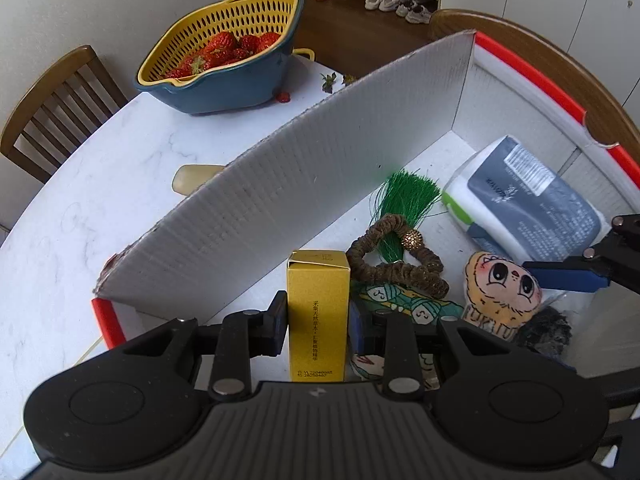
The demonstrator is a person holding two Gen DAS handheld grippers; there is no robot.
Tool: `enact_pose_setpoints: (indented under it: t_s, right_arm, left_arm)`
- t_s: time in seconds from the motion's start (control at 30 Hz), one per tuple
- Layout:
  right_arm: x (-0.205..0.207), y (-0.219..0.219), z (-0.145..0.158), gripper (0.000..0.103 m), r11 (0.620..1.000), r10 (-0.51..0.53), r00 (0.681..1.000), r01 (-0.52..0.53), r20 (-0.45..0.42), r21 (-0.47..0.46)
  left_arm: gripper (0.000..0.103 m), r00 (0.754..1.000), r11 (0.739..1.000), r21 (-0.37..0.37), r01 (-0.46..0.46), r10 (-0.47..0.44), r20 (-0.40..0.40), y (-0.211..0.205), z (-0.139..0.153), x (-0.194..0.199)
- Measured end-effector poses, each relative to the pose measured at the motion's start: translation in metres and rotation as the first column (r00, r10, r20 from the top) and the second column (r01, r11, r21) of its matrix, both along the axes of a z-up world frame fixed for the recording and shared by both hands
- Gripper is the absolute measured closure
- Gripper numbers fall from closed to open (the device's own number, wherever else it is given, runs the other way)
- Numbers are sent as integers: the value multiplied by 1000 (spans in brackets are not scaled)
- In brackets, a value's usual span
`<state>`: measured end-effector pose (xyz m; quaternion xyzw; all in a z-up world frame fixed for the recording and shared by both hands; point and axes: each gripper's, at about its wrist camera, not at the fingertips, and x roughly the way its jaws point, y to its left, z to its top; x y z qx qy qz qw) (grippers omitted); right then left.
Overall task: Organize objects
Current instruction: 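Open both tools to drop the doll and yellow box into the box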
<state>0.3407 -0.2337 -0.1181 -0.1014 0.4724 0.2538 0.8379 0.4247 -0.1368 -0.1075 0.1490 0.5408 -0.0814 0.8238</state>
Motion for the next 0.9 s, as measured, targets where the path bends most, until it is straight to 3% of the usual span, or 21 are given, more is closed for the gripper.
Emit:
enact_pose_setpoints:
  t_s: [0.5, 0.6, 0.7, 0.9]
  right_arm:
    - [0, -6, 3, 48, 999, -26, 1000, 27, -10, 39]
    - [-3, -9, 6, 44, 998, -35, 999, 36, -4, 49]
    - [-5, -14, 9, 43, 997, -51, 999, 51, -8, 60]
    - [-15, -21, 17, 41, 994, -65, 998, 65, -5, 83]
  left_arm:
    - [73, 999, 999, -12, -41, 40, -17, 4, -9, 13]
    - [67, 999, 999, -19, -45, 45, -3, 6, -6, 9]
    - [51, 998, 998, -41, -56, 57, 24, 10, 0, 6]
    - [49, 996, 993, -97, -68, 74, 55, 18, 12, -6]
